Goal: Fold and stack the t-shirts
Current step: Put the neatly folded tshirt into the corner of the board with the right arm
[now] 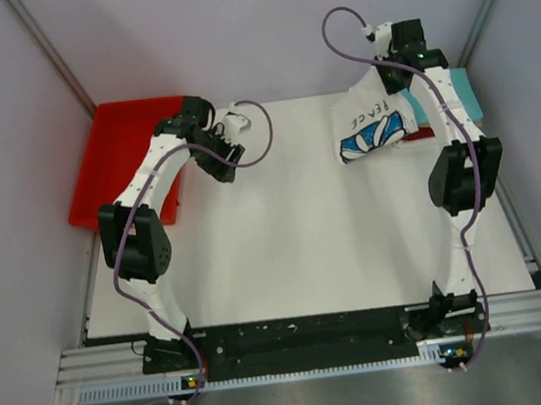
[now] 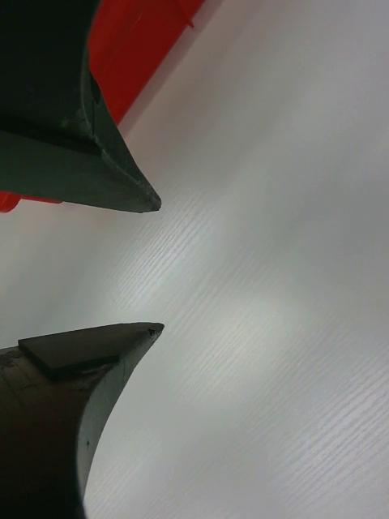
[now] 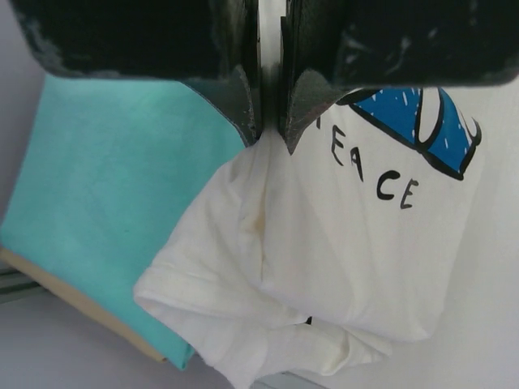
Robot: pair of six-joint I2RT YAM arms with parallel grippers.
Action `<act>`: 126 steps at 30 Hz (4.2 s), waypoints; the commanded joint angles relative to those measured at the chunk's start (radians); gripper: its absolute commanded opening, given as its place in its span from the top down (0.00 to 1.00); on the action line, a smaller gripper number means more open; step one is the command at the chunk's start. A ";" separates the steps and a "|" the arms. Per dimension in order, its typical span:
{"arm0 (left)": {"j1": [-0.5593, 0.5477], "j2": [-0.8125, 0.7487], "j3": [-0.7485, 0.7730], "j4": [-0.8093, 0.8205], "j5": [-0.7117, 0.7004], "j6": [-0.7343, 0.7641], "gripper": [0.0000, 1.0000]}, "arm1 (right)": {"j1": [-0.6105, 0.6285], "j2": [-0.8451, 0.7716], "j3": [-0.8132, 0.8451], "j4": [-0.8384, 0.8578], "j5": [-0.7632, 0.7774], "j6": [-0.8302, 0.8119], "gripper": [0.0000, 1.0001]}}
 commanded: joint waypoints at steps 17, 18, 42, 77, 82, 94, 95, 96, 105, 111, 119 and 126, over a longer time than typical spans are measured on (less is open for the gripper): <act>0.005 0.017 0.051 -0.037 -0.017 0.026 0.38 | 0.009 -0.071 0.191 -0.020 0.157 -0.423 1.00; 0.005 0.016 0.051 -0.035 -0.020 0.026 0.38 | 0.008 -0.071 0.199 -0.027 0.157 -0.437 1.00; 0.005 -0.004 0.005 -0.034 -0.034 0.035 0.38 | -0.006 -0.117 0.292 0.074 0.227 -0.590 1.00; 0.005 -0.004 -0.007 -0.078 -0.074 0.026 0.36 | -0.267 0.097 0.150 0.717 0.329 -0.466 0.01; 0.005 -0.076 -0.036 -0.072 -0.057 0.021 0.32 | -0.235 -0.058 0.064 0.583 0.191 -0.337 0.01; 0.011 -0.501 -0.489 0.142 -0.032 0.016 0.26 | -0.014 -0.719 -0.770 0.579 -0.158 -0.214 0.01; 0.014 -0.544 -0.536 0.175 -0.032 0.010 0.26 | 0.011 -0.765 -0.836 0.589 -0.173 -0.207 0.01; 0.016 -0.579 -0.587 0.215 -0.029 0.003 0.25 | 0.025 -0.819 -0.932 0.592 -0.208 -0.184 0.01; 0.056 -0.869 -1.048 0.748 -0.043 -0.144 0.18 | 0.035 -1.254 -1.548 0.916 -0.311 0.226 0.01; 0.085 -0.946 -1.365 1.216 -0.142 -0.287 0.01 | 0.037 -1.402 -1.855 1.094 -0.238 0.341 0.01; 0.103 -0.879 -1.439 1.367 -0.192 -0.335 0.01 | 0.037 -1.431 -2.084 1.260 0.005 0.378 0.01; 0.125 -0.888 -1.451 1.365 -0.137 -0.333 0.01 | 0.037 -1.399 -2.084 1.295 -0.044 0.367 0.01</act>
